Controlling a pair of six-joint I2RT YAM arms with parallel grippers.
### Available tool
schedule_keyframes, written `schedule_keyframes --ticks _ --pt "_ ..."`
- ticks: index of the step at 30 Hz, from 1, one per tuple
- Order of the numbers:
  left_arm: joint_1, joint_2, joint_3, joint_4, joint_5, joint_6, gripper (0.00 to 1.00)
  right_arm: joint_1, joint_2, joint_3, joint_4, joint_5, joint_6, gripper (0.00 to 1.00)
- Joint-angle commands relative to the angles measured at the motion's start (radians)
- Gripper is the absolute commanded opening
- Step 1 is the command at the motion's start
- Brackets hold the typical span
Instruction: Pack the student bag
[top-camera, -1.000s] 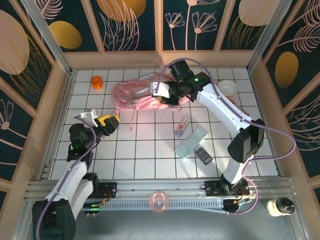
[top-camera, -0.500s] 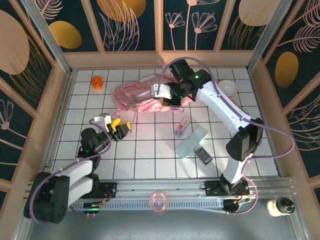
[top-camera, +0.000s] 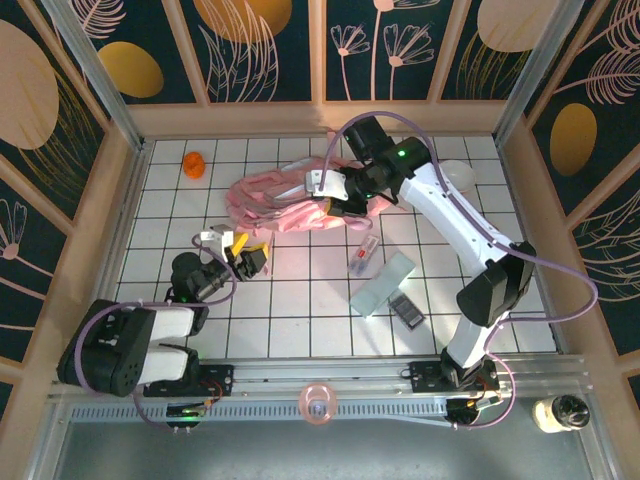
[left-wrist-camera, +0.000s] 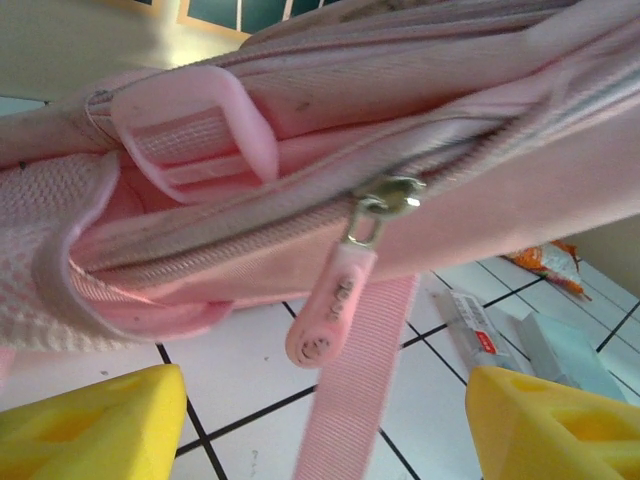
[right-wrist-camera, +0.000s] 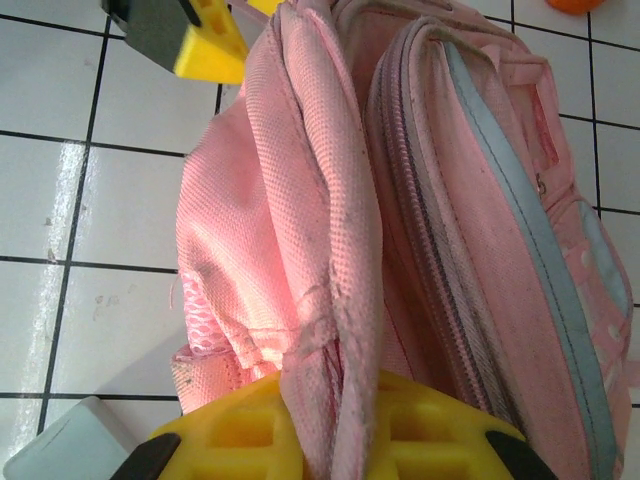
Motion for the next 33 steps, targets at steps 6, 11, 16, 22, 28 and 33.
schedule_keyframes --ticks 6,11,16,22,28,33 --pt "-0.012 0.096 0.072 0.196 0.089 0.031 0.65 -0.002 -0.084 0.050 0.020 -0.085 0.003 0.00" --pt "-0.037 0.102 0.074 0.254 0.153 0.015 0.54 0.000 -0.092 0.018 0.051 -0.079 0.017 0.00" --pt "-0.054 0.086 0.067 0.246 0.118 0.013 0.41 -0.002 -0.099 -0.006 0.084 -0.075 0.027 0.00" --pt "-0.055 0.075 0.060 0.205 0.006 0.000 0.23 -0.002 -0.119 -0.030 0.111 -0.075 0.029 0.00" --pt "-0.054 0.079 0.065 0.235 0.054 -0.038 0.07 0.000 -0.137 -0.070 0.149 -0.069 0.043 0.00" --pt "-0.056 0.039 0.083 0.195 0.129 -0.070 0.00 0.018 -0.171 -0.186 0.290 -0.008 0.103 0.00"
